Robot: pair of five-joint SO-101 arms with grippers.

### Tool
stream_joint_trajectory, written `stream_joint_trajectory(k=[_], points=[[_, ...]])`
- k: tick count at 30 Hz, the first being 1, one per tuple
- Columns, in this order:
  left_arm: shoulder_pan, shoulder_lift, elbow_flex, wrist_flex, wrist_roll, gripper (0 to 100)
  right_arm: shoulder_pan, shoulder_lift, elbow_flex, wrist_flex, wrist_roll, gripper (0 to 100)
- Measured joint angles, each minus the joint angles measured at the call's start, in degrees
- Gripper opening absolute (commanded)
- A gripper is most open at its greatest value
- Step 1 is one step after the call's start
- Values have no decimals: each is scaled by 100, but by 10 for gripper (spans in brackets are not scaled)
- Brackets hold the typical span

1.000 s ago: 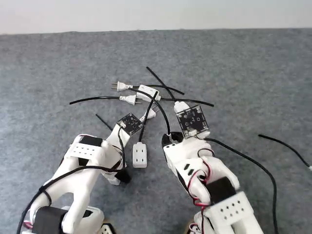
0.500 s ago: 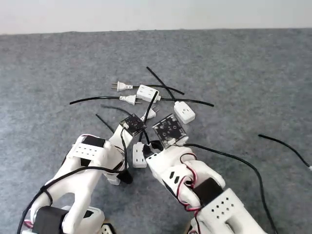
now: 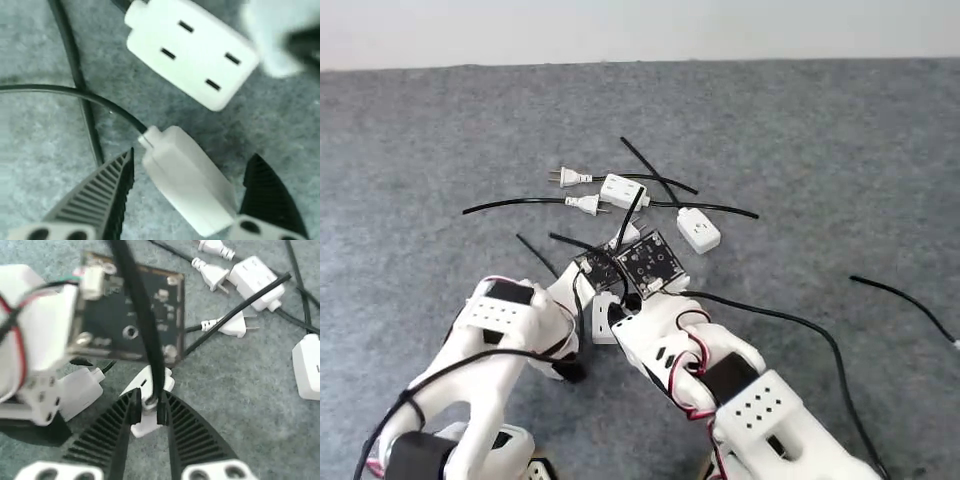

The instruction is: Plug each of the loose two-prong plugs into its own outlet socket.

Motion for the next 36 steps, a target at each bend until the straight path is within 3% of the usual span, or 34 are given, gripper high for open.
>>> stream_joint_trajectory(k=[5, 8, 13, 22, 29, 36], points=[[26, -545, 457, -88, -35, 331, 255, 571, -571, 44, -70, 8], [35, -826, 607, -176, -26, 331, 747, 949, -976, 211, -352, 8], [35, -1169, 897, -615, 598, 331, 1503, 1521, -1609, 624, -668, 8], [-246, -1301, 897, -774, 826, 331, 3095, 2963, -3121, 2110, -835, 8], [-255, -1319, 967, -818, 844, 331, 3613, 4448, -4053, 2769, -97, 8], [-255, -1336, 1029, -826, 844, 331, 3640, 6048, -5143, 2822, 369, 46]])
